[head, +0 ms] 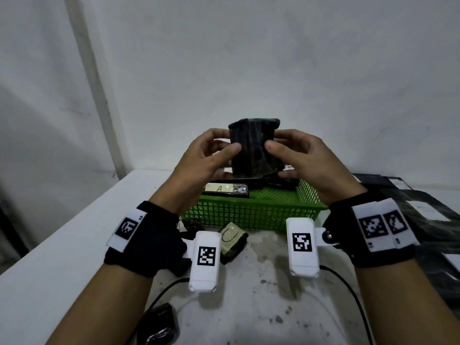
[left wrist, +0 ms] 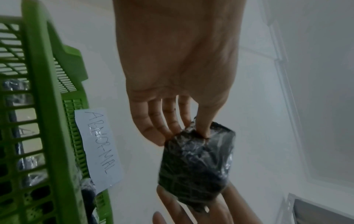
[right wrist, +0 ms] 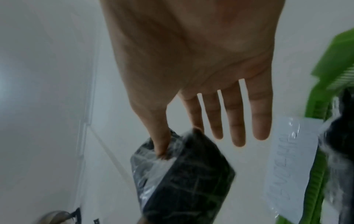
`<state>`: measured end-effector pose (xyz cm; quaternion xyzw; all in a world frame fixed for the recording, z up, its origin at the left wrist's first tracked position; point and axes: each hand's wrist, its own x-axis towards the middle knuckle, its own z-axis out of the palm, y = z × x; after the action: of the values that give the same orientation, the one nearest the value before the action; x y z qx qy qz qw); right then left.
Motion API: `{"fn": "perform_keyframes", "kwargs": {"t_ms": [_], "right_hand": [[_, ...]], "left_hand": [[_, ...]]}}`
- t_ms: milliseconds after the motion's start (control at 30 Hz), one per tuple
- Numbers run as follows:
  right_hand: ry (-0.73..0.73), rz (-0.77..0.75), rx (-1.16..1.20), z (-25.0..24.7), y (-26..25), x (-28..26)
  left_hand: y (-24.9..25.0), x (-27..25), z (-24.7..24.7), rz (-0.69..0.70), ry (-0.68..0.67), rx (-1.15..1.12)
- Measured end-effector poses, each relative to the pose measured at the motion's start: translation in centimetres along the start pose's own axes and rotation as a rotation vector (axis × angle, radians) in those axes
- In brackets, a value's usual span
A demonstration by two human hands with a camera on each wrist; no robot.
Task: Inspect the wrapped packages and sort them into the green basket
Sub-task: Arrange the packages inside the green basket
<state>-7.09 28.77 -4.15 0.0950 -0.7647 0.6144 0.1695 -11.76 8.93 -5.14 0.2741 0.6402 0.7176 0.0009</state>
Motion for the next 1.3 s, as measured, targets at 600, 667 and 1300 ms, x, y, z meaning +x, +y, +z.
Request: {"fn": "perform_keyframes", "kwargs": {"t_ms": [600,667,1300], "right_hand": [[0.037,-0.013,0.116,1.5,0.8,0.2],[-0.016,0.025,0.158,1.2,0.6,0.2],[0.145,0.03,0.217,1.0,0.5,0.3]], "left_hand": [[-0.3,0.1,0.1,0.014,-0.003,0.135],[-0.1,0.1,0.0,0.01,0.004,0.089],[1.8,-0.8,1.0,0.14,-0.048,0.116]]}}
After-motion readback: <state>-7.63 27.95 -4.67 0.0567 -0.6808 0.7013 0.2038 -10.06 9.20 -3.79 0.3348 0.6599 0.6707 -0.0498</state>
